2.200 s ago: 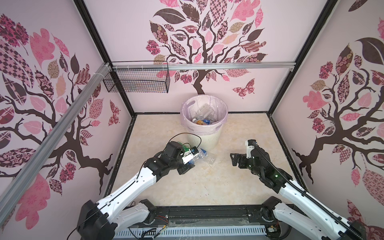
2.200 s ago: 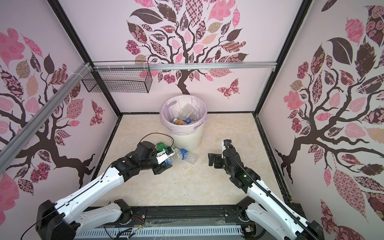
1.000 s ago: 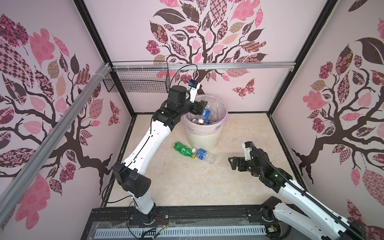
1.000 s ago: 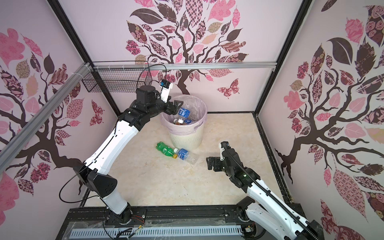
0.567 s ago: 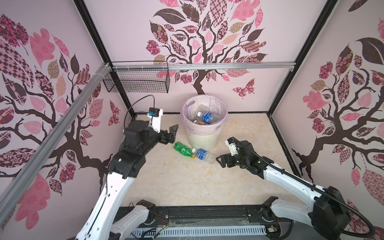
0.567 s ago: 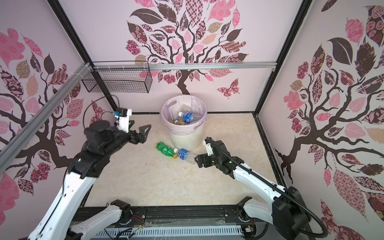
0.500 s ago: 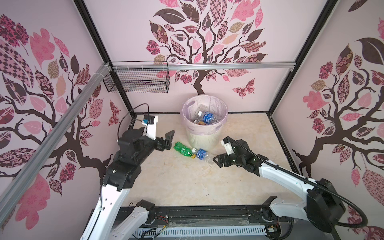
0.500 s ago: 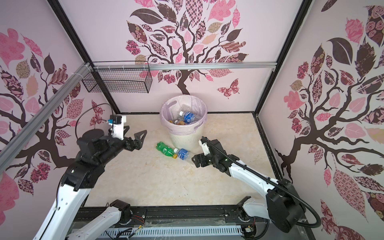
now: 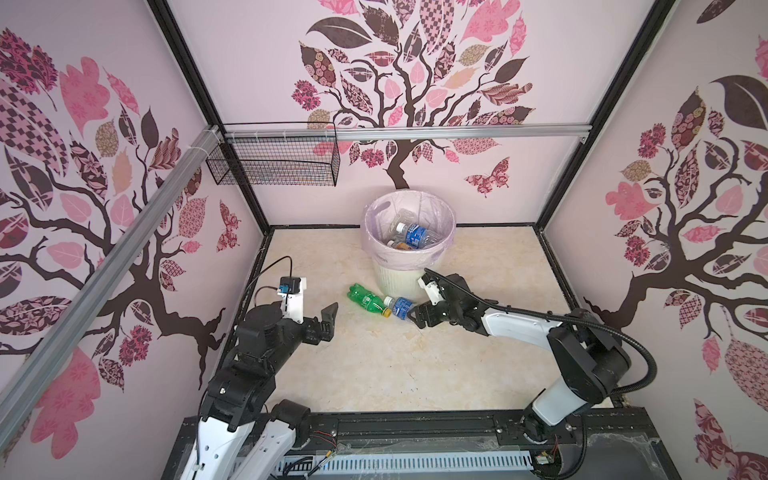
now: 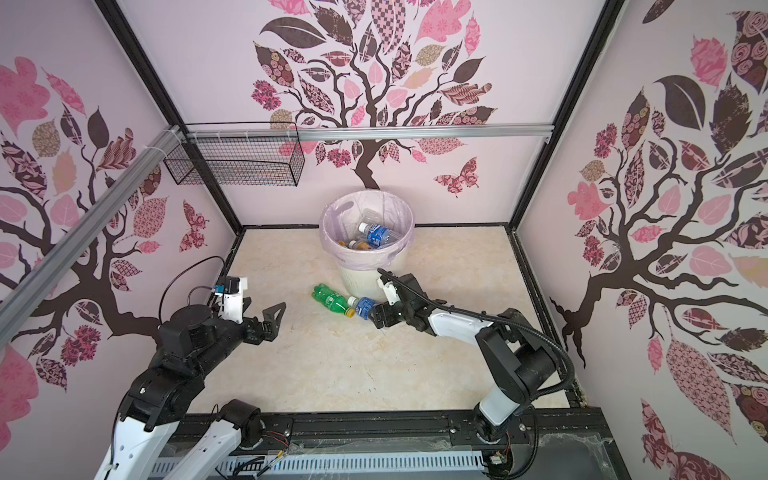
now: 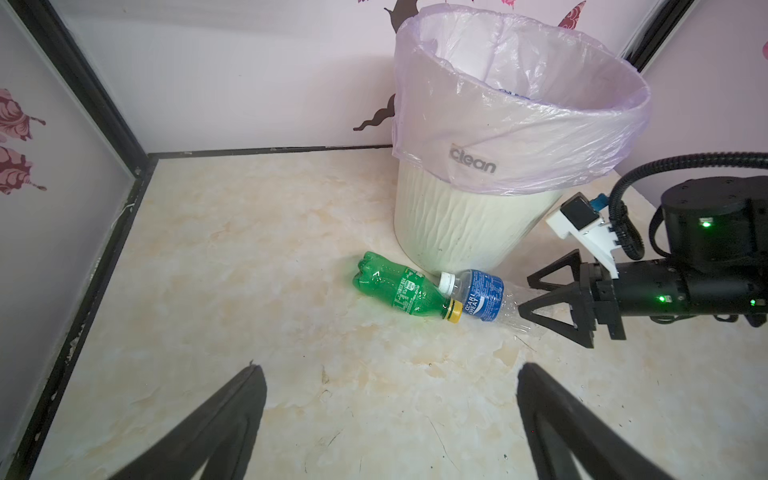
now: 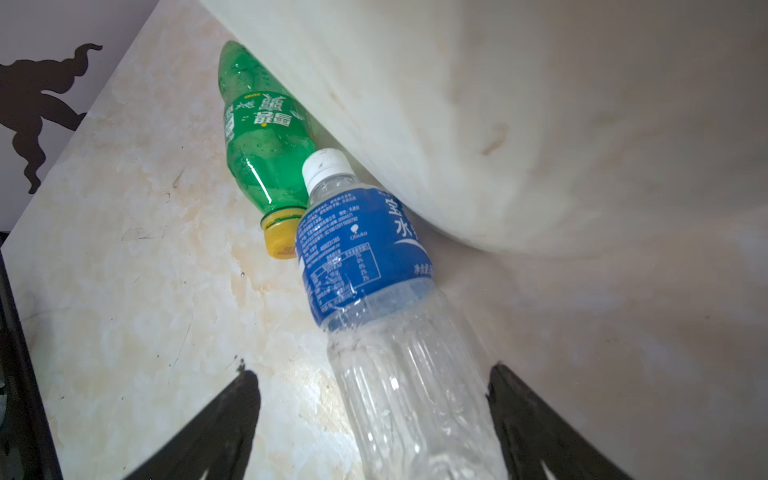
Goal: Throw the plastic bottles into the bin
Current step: 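Lower the right gripper onto the last blue-labelled water bottle and close it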
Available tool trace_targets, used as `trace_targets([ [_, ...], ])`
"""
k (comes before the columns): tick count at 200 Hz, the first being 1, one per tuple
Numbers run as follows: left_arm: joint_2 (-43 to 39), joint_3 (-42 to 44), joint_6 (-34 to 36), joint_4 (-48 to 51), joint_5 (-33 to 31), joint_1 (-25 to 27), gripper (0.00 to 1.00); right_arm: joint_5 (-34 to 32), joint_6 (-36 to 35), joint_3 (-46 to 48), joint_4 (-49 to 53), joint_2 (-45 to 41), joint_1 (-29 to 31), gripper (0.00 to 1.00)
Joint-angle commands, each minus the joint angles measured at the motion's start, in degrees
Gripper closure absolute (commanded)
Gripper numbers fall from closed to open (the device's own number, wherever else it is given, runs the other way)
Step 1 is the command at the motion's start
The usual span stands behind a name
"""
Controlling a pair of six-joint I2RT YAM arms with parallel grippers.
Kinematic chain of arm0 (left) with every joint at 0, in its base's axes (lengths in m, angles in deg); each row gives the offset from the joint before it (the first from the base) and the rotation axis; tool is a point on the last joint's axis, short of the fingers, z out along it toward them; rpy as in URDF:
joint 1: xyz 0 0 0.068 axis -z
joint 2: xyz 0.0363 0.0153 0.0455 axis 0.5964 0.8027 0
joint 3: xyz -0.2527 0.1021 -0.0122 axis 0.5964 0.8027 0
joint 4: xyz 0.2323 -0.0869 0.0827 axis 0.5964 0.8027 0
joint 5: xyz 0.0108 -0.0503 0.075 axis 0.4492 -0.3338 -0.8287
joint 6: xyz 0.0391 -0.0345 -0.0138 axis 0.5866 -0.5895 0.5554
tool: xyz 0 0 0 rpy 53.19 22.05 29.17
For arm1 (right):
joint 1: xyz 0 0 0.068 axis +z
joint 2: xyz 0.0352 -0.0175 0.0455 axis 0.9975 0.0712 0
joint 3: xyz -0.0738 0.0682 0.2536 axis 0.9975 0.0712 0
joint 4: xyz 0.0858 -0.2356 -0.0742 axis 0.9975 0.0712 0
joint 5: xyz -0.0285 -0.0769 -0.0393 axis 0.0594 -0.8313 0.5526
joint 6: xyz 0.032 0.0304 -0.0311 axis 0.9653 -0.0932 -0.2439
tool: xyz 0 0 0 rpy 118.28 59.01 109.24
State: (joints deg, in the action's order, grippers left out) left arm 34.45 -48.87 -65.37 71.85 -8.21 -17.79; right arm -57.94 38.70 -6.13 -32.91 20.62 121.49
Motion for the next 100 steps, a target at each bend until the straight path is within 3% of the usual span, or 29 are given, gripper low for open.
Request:
trace_targets([
  [1, -0.58, 1.26, -0.11, 0.19, -0.70, -0.24, 0.03, 0.24, -1.04, -2.50, -0.96, 3.32, 0.08, 0.11],
  [57, -0.35, 1.43, 1.47, -0.37, -0.81, -0.20, 0.03, -1.04, 1.23, -0.47, 0.32, 4.31, 1.43, 0.20],
  [100, 0.51, 1.82, 1.87, -1.26, -1.03, -0.26, 0.03, -4.05, 5.15, 5.91, 0.99, -1.49, 1.80, 0.33],
])
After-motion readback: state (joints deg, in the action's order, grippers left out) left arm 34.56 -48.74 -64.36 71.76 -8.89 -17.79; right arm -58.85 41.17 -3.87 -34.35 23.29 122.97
